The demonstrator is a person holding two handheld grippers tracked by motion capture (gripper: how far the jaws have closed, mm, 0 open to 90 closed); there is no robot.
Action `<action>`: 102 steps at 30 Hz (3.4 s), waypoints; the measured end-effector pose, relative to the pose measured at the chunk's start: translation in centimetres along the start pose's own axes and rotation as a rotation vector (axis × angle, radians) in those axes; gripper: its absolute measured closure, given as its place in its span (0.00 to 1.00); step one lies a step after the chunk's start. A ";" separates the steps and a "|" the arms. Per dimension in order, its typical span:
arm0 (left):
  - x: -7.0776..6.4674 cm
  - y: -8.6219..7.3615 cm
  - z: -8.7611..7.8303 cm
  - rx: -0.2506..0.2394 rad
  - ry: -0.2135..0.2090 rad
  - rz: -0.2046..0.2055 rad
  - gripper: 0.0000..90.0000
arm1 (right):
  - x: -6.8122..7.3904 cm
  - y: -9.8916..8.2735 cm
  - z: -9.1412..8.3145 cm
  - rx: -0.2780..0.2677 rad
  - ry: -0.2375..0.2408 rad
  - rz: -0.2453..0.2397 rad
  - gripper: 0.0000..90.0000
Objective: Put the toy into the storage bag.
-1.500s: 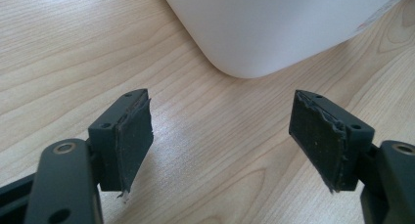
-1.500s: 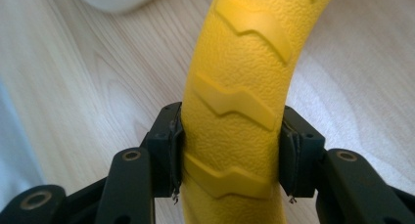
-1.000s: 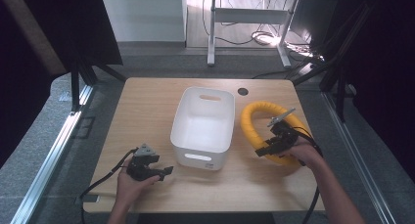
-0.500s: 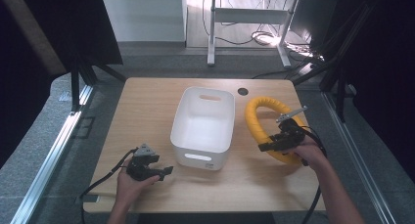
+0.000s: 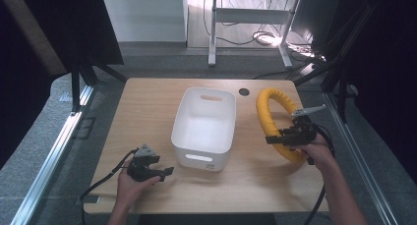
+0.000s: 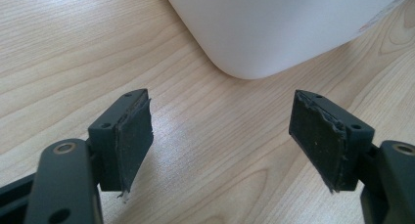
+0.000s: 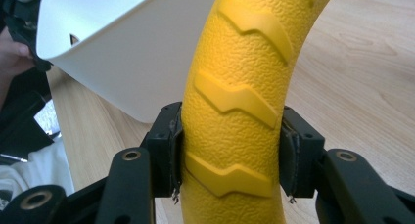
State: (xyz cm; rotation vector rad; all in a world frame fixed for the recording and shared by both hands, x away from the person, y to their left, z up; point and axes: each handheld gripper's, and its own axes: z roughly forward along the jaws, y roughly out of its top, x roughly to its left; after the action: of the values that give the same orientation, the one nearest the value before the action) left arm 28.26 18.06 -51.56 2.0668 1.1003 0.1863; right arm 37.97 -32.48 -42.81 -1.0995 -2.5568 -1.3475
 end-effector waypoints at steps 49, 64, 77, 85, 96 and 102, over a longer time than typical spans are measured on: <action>0.0 0.0 0.0 0.001 0.002 0.005 0.27 | 2.7 0.9 -2.8 -0.547 0.006 0.005 0.56; 0.0 0.0 0.1 0.003 0.000 0.002 0.27 | 5.2 0.9 -0.7 -0.677 -0.143 0.017 0.56; 0.0 0.0 0.1 0.006 0.001 0.003 0.27 | 8.4 0.9 1.9 -0.821 -0.245 -0.014 0.56; 0.0 0.0 0.1 0.003 0.003 0.000 0.27 | 9.9 1.2 2.2 -0.879 -0.264 -0.052 0.56; 0.1 0.0 0.0 0.005 0.002 0.000 0.27 | 11.2 2.3 2.6 -0.901 -0.265 -0.096 0.56; 0.1 0.0 0.0 0.006 0.003 0.001 0.27 | 11.9 2.9 2.5 -0.913 -0.263 -0.109 0.56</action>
State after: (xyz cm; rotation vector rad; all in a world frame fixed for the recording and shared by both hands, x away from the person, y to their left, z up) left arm 28.31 18.17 -51.59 2.0727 1.1032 0.1867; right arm 31.49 -22.82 -38.13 -1.2859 -2.1466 -2.6864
